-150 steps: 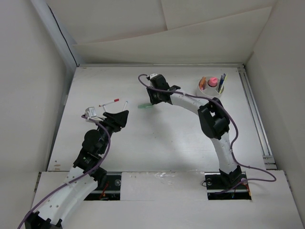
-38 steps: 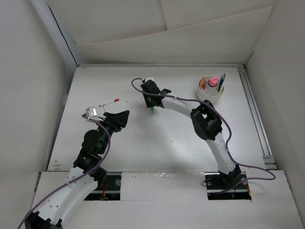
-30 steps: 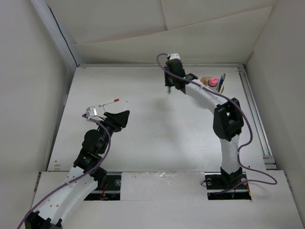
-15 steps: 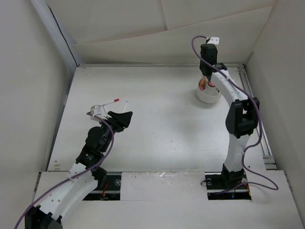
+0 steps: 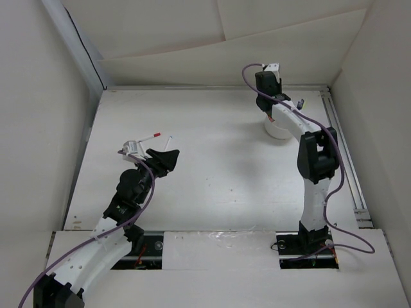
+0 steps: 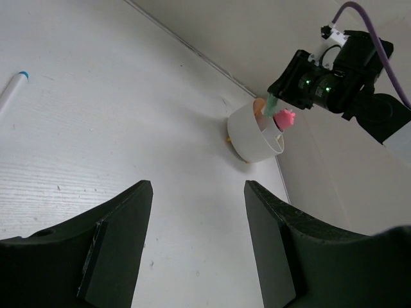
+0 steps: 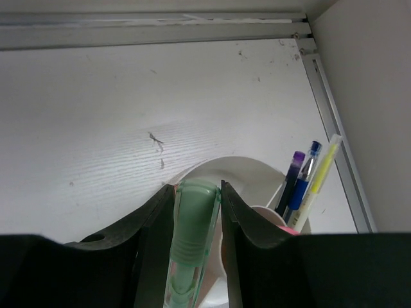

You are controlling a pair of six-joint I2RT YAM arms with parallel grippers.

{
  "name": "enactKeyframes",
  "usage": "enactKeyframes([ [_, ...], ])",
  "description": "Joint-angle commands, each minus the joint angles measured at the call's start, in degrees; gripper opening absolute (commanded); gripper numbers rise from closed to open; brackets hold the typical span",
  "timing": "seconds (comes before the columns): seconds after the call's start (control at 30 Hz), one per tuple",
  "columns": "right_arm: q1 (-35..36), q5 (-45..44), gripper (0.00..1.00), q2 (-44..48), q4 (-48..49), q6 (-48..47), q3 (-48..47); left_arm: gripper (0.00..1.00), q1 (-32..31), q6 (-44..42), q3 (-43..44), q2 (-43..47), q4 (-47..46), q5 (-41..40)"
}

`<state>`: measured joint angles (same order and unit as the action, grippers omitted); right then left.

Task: Sort the stationery into containers
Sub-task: Place the stationery into the container

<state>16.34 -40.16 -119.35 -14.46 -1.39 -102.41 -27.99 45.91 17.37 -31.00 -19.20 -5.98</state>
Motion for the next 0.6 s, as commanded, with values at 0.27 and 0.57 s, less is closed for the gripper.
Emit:
enactKeyframes([
  [0.27, 3.09, -8.96, 0.21, -2.03, 3.65, -2.22, 1.51, 0.56, 0.21, -0.38, 0.12, 0.24, -3.83, 1.41],
  [0.57, 3.09, -13.63, 0.21, -4.13, 1.63, -2.74, 0.2, 0.56, 0.21, -0.38, 0.12, 0.24, -4.35, 1.41],
])
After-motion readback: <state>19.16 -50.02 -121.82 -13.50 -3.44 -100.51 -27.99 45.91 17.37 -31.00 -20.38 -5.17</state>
